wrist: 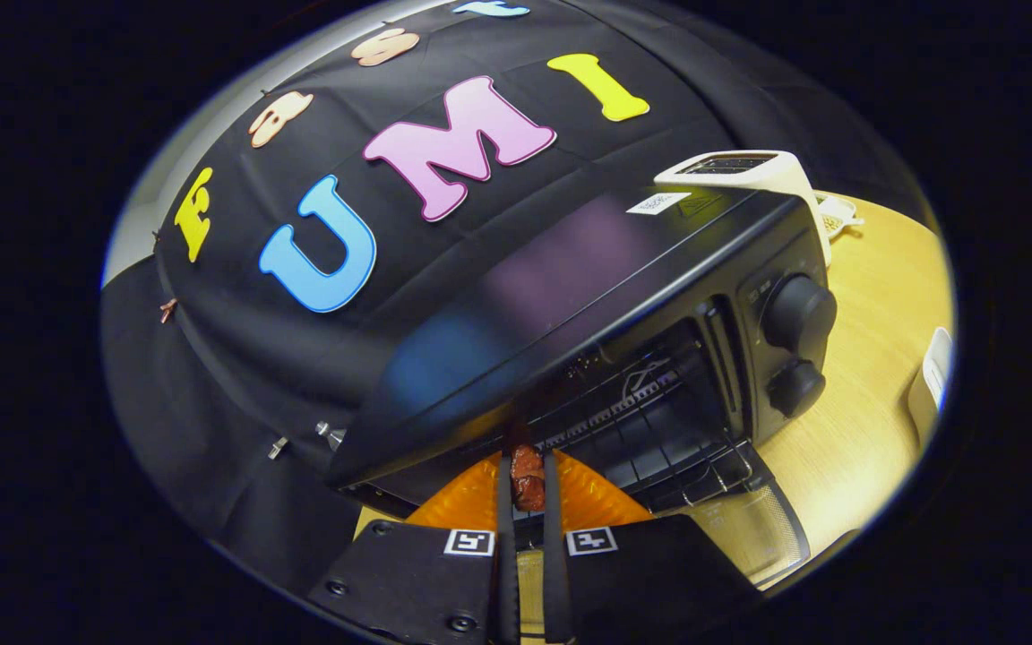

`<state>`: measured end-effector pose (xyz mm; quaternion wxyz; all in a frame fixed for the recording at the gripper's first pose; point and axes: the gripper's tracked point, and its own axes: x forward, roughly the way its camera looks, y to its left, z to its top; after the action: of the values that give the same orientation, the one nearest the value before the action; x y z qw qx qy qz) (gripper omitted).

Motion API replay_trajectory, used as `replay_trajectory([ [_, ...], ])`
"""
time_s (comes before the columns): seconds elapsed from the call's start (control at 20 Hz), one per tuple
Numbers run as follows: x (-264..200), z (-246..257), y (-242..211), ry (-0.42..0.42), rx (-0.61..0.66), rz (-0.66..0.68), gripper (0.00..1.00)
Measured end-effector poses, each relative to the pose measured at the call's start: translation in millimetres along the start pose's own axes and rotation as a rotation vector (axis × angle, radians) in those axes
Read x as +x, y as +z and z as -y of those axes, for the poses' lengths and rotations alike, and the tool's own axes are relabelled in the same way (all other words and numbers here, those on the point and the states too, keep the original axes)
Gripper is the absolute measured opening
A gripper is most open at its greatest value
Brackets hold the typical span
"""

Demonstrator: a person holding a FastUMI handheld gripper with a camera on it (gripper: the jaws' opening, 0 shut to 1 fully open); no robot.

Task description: Open the toaster oven, put the food inside, and close the toaster oven door.

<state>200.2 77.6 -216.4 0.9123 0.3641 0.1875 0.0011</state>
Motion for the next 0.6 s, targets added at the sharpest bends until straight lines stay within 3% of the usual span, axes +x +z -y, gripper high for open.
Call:
replay_trajectory([
  [0.2, 7, 4, -9, 0.003, -0.053, 0.005, 0.16],
  [0.4, -1, 18, 6, -0.027, -0.185, 0.063, 0.31],
  [0.6, -20, 28, -12, -0.026, -0.292, -0.016, 0.85],
])
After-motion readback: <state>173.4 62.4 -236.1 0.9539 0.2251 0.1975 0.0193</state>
